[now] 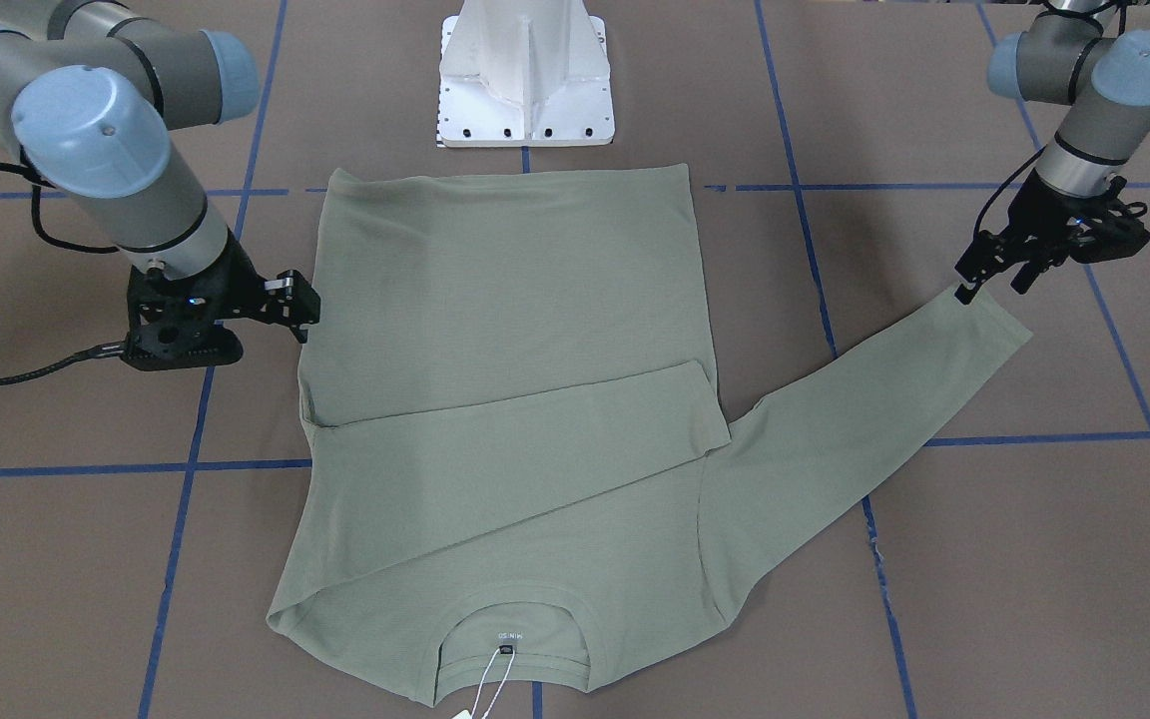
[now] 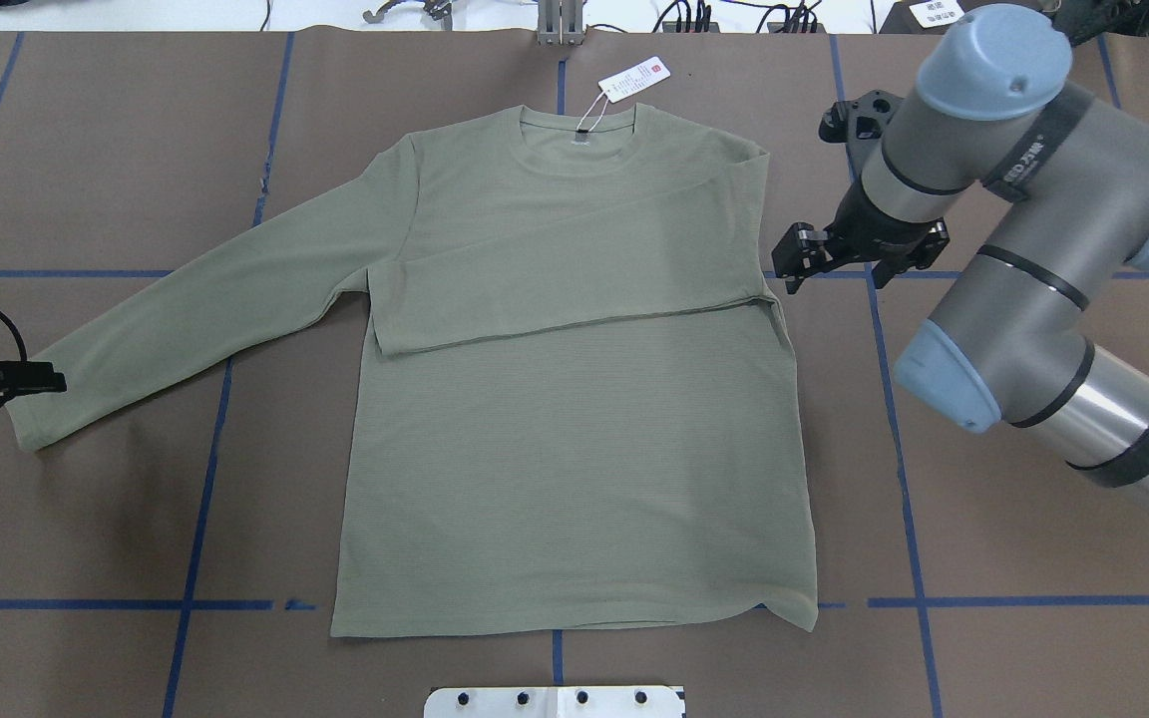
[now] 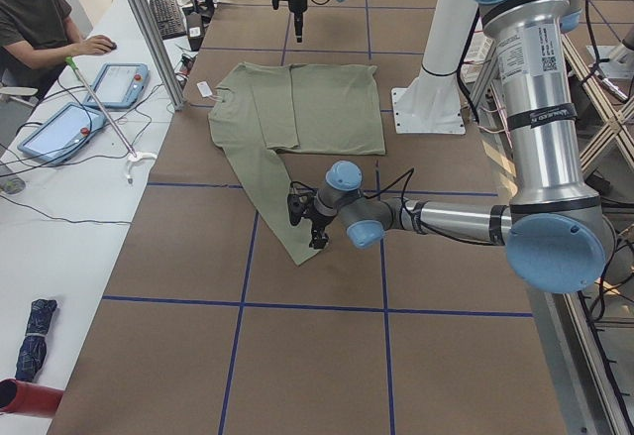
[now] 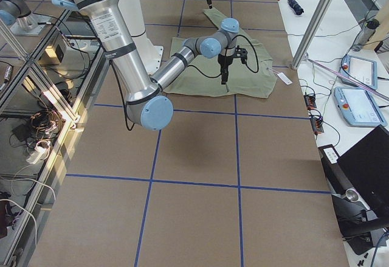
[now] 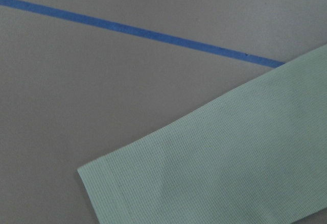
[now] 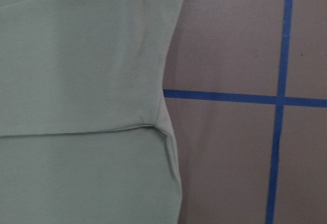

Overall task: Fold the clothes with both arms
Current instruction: 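Release the sleeve and raise the right gripper away from the shirt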

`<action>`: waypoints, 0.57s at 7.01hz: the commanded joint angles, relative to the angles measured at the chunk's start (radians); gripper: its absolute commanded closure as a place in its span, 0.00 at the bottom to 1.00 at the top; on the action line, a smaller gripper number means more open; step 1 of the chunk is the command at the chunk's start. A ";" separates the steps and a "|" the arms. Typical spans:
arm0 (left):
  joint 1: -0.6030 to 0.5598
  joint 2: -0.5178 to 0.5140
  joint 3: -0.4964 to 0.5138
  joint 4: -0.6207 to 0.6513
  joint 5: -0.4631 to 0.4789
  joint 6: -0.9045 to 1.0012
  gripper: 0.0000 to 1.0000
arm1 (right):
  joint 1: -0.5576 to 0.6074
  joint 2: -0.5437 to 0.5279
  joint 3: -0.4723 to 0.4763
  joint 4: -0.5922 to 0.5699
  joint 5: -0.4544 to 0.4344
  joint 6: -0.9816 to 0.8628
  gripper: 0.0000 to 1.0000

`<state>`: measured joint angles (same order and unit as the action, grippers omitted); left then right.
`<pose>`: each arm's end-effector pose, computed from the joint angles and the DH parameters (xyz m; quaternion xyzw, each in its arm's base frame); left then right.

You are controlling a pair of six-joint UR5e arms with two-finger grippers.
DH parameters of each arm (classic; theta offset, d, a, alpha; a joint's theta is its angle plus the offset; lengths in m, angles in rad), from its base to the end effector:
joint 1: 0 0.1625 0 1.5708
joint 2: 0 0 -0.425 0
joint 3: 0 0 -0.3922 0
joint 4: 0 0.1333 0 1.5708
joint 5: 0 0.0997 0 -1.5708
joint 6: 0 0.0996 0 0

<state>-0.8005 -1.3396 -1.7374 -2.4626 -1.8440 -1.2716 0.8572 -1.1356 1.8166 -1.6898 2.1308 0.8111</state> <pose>0.2245 -0.3842 0.5930 0.1018 0.4046 -0.1720 0.8924 -0.3406 -0.5162 0.3192 0.0094 -0.3761 -0.0316 0.9260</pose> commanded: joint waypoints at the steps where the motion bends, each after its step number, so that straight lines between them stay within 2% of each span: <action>1: 0.018 -0.004 0.024 0.036 0.049 -0.005 0.00 | 0.049 -0.071 0.018 0.004 0.028 -0.097 0.00; 4: 0.020 -0.020 0.070 0.033 0.066 0.000 0.00 | 0.054 -0.085 0.021 0.007 0.029 -0.107 0.00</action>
<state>-0.7814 -1.3566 -1.6791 -2.4289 -1.7805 -1.2729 0.9096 -1.2184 1.8361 -1.6833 2.1593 0.7070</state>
